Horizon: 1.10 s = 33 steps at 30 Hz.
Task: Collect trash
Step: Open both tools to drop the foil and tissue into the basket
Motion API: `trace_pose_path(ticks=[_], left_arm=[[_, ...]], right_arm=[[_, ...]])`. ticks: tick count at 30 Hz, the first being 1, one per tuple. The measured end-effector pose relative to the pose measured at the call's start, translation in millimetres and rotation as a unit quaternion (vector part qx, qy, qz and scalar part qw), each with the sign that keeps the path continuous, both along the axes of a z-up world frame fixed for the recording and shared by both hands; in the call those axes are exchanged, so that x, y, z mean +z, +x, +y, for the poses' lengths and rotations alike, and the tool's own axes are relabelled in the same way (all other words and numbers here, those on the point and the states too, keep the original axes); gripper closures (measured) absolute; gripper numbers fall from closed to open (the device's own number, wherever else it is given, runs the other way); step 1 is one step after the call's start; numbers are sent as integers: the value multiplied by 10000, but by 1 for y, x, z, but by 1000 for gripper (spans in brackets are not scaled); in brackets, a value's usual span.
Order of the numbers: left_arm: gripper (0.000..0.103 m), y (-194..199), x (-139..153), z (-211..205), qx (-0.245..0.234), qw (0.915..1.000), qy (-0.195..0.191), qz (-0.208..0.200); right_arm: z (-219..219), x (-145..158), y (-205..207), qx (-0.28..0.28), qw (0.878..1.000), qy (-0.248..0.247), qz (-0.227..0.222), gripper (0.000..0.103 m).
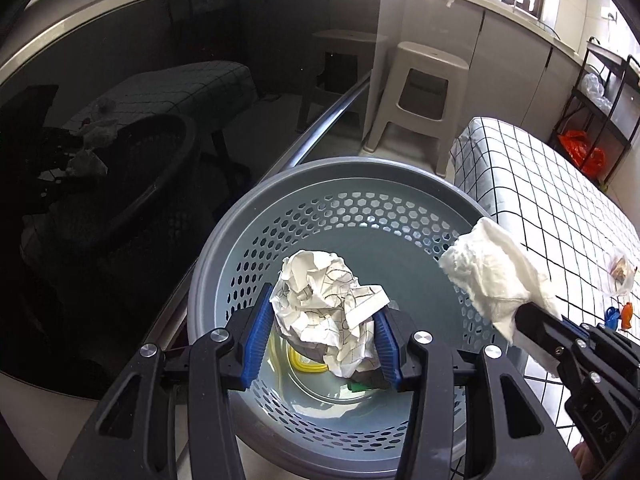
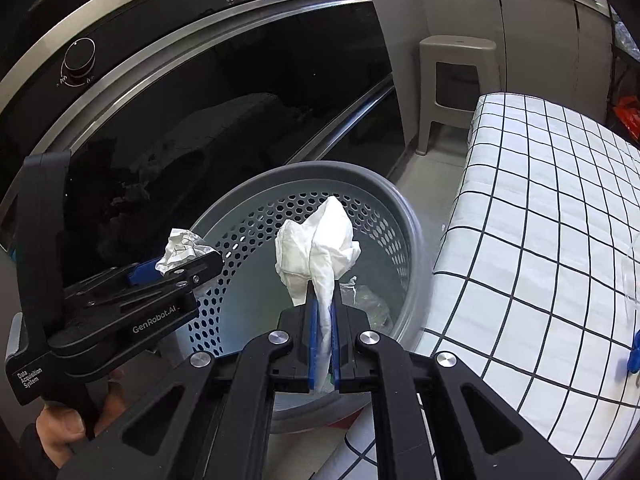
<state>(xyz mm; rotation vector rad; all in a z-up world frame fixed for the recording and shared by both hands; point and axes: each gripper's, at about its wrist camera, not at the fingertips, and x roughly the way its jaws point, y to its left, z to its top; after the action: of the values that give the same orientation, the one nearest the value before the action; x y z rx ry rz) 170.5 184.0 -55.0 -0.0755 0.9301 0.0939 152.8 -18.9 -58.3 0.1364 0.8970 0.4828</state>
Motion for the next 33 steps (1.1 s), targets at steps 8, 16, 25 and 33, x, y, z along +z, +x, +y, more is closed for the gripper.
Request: trace_pose_path(ticks=[8, 16, 25, 33], left_arm=[[40, -2, 3, 6, 88, 9999, -30, -39], [24, -3, 4, 10, 176, 9998, 15, -66], [23, -5, 5, 9, 175, 9998, 45, -98], [23, -8, 8, 3, 104, 9998, 46, -149]], right_arm=[[6, -1, 2, -15, 10000, -84, 0, 90], [2, 5, 2, -119, 9999, -13, -120, 61], [-2, 6, -3, -140, 9998, -8, -128, 61], [-12, 8, -8, -211, 9997, -35, -153, 61]])
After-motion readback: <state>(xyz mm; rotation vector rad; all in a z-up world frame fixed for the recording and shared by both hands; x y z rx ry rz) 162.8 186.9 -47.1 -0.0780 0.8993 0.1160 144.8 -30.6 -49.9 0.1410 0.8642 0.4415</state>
